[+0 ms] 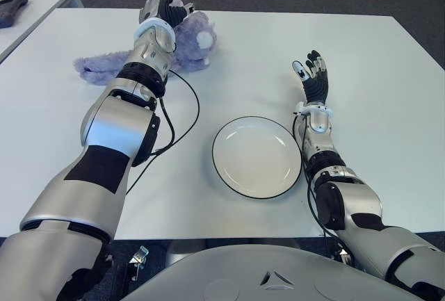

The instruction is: Put the doll into the plate.

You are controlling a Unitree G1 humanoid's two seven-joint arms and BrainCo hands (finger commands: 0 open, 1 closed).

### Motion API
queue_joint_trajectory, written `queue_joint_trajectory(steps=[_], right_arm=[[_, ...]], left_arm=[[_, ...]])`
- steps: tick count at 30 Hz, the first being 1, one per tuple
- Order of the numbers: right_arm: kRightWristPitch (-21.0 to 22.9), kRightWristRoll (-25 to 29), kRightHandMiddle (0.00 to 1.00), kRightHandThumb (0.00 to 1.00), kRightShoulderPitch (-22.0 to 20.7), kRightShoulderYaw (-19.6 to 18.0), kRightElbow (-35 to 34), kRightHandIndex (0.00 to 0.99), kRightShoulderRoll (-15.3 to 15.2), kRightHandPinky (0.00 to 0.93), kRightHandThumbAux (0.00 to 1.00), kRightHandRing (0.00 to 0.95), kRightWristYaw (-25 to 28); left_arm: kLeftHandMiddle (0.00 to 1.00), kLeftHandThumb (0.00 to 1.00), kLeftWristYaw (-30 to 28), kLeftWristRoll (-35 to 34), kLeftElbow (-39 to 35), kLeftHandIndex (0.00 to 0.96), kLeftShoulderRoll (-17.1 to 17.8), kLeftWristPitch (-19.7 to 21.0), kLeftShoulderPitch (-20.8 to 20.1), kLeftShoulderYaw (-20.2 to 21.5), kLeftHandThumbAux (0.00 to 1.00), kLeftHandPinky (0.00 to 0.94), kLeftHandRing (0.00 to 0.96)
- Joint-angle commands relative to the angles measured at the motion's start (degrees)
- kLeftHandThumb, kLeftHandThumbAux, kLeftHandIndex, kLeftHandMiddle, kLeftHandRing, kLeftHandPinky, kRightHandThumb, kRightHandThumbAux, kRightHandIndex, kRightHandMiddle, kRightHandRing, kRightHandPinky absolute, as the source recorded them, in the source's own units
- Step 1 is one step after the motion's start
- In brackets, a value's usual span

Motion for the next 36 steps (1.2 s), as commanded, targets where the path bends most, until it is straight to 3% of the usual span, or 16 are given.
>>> queue_joint_trajectory(steps=[1,19,20,25,36], right_arm=[[2.3,0.3,0.099,0.0,21.6,-0.6,14.5,0.075,4.3,0.014,0.57,0.055,0.2],[1.4,0.3,0.092,0.0,21.8,-0.4,14.2,0.063,4.5,0.025,0.598,0.057,1.1],[1.5,0.3,0.095,0.0,21.8,-0.4,14.2,0.065,4.5,0.021,0.594,0.059,1.0],[2.0,0.2,0.099,0.0,21.8,-0.4,14.4,0.07,4.5,0.019,0.58,0.058,0.4],[2.6,1.1,0.101,0.0,21.5,-1.3,14.4,0.081,4.9,0.018,0.57,0.053,0.8]], left_arm=[[0.385,0.271,-0.6,1.3,3.4,0.001,-3.5,1.2,-1.7,-1.1,0.348,0.791,0.637],[0.411,0.262,-1.1,1.4,3.5,0.0,-6.0,0.9,-1.0,-1.3,0.352,0.818,0.66],[0.495,0.275,-1.2,1.5,3.5,0.0,-6.1,0.9,-0.9,-1.3,0.352,0.835,0.687],[0.574,0.287,-1.1,1.3,3.6,0.0,-6.5,0.6,-0.7,-1.1,0.348,0.843,0.725],[0.447,0.284,-1.8,1.7,3.6,0.0,-9.0,0.2,-0.5,-1.8,0.338,0.826,0.71]])
